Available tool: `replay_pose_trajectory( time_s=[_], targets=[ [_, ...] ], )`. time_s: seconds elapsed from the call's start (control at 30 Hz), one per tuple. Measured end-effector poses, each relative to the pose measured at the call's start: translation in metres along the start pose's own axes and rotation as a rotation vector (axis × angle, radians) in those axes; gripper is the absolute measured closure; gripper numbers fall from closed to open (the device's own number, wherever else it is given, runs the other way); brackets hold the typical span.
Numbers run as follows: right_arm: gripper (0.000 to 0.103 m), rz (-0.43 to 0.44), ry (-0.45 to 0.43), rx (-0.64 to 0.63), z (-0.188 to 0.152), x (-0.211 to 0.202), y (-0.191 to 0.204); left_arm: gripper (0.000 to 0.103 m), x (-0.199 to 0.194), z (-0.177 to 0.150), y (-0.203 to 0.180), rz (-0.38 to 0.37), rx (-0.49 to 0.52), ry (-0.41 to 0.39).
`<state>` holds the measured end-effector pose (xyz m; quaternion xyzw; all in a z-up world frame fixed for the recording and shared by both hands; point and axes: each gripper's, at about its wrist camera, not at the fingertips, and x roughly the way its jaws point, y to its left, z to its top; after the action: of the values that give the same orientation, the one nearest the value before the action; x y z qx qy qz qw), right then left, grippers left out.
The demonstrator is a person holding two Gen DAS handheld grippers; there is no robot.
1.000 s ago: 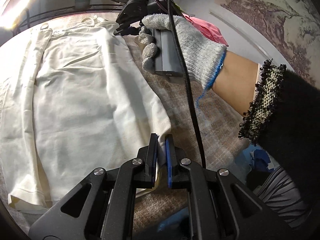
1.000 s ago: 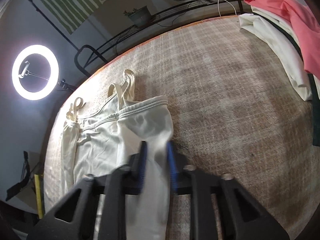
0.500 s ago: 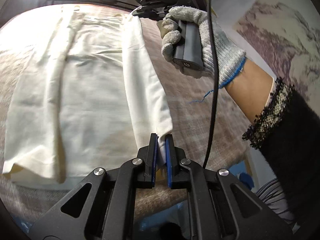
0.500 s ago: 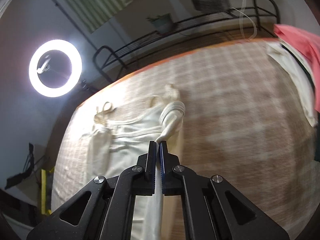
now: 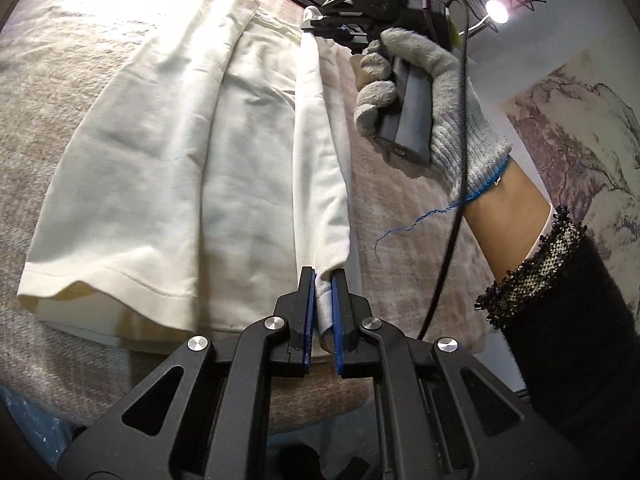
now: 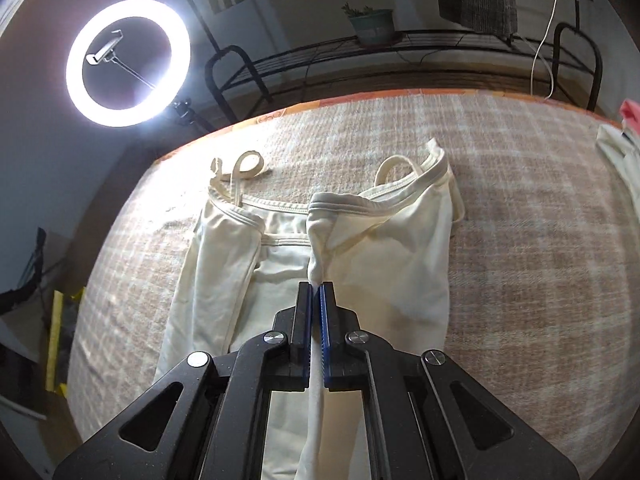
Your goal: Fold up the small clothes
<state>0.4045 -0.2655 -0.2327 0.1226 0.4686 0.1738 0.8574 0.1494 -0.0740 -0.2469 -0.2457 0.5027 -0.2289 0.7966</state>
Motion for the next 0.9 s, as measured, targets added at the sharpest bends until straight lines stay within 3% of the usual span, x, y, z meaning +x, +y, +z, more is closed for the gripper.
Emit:
replay_pose_trajectory(
  time_s=[0.17,0.23,0.47,0.7,0.73,0.77,0.8,0.83,0.87,0.9],
  targets=[
    [0.099,0.1,-0.033,0.022,0.001,-0.011,-0.007,0.097,0.001,-0.008,-0.001,0.036,-0.052,0.01],
    [0.099,0.08,-0.037,-0.011,0.001,-0.018,-0.004,0.097,0.0,-0.012,0.002,0.043,-0.062,0.014],
    [0.099,0.026,-0.011,-0.026,-0.018,-0.046,-0.007,0.097,-0.019,-0.022,-0.013,0.062,0.047,0.002],
    [0.099,-0.01,0.038,-0.036,-0.069,-0.098,0.0,0.097,-0.071,-0.019,-0.019,0.082,0.125,-0.078],
    [0.099,0.0,0.043,-0.03,-0.077,-0.104,0.002,0.092,-0.077,-0.017,-0.017,0.093,0.129,-0.092],
    [0.095,0.007,0.05,-0.025,-0.087,-0.109,0.005,0.089,-0.087,-0.015,-0.014,0.104,0.126,-0.116],
    [0.092,0.009,0.059,-0.026,-0.098,-0.114,0.008,0.078,-0.094,-0.012,-0.01,0.111,0.12,-0.133],
    [0.082,0.004,0.07,-0.032,-0.112,-0.119,0.013,0.07,-0.101,-0.009,-0.005,0.122,0.112,-0.148],
    [0.071,-0.003,0.081,-0.038,-0.124,-0.123,0.016,0.069,-0.108,-0.004,0.003,0.143,0.1,-0.164],
    [0.067,-0.006,0.093,-0.046,-0.139,-0.125,0.02,0.069,-0.113,-0.001,0.009,0.174,0.094,-0.17]
  ],
)
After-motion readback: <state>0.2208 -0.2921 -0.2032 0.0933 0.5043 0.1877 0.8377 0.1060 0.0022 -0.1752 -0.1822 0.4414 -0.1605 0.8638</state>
